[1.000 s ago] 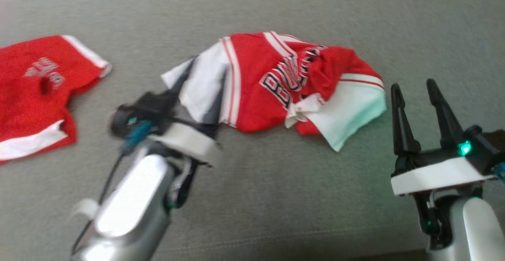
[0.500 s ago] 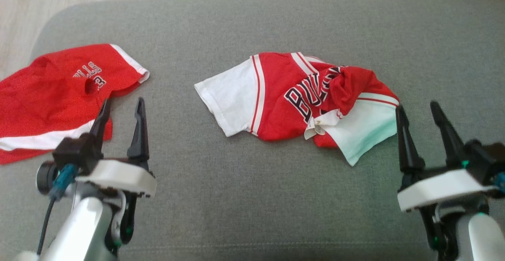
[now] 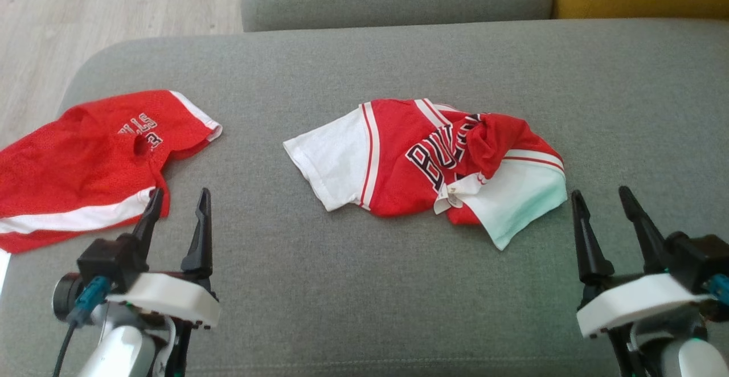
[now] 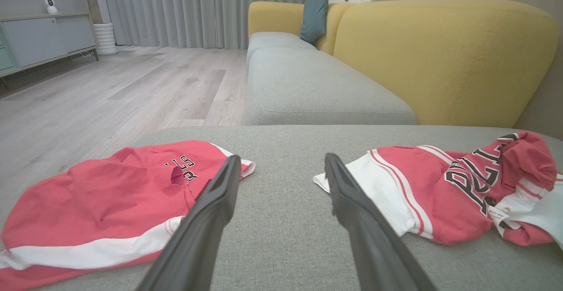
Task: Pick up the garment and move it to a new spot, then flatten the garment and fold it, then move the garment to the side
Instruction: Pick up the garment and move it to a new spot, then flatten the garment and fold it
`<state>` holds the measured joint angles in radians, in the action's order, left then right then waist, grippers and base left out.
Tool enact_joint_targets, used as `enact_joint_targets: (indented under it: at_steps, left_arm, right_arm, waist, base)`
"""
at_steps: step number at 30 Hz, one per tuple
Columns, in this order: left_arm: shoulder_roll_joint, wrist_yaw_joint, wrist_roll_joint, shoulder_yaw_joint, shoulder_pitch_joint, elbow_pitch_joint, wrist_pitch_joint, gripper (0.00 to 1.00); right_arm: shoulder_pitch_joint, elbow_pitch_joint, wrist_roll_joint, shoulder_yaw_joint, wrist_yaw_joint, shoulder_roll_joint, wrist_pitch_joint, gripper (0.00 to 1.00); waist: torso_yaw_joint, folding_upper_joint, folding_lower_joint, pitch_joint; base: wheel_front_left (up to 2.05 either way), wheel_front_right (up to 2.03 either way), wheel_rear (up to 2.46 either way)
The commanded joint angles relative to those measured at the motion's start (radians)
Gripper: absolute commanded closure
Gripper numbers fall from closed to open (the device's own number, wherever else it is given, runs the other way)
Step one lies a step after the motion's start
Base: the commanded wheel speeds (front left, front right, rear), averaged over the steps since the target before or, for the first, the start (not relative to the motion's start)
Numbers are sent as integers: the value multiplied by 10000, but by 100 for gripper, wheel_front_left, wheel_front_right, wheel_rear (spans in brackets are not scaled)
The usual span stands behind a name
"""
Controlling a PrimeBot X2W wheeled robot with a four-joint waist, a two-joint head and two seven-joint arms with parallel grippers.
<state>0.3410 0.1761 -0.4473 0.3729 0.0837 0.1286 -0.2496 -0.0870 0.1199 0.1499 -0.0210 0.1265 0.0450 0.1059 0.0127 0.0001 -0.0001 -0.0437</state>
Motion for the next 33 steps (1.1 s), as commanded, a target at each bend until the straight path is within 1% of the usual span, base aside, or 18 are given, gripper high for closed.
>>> enact_joint_targets:
  at_steps: [1,22,28,33]
  left_arm:
    - [313,-27,-31,-429,342,-348,-79,0]
    - [456,112,-16,-278,230,-552,-4,0]
    - [450,127,95,-187,481,-763,-3,0]
    - [389,82,258,-78,999,-999,-12,0]
  right_arm:
    - [197,409,23,162,42,53,9,0]
    - [177,498,14,163,42,53,179,0]
    - [477,307,-148,350,42,53,431,0]
    - [1286,-333,-292,807,42,53,709,0]
  waist:
    - [-6,-1,1,12]
    - [-5,-1,1,-49]
    - [106,-1,1,-470]
    - [356,-1,1,-1215]
  base:
    - [0,0,0]
    - [0,0,0]
    - [0,0,0]
    - [0,0,0]
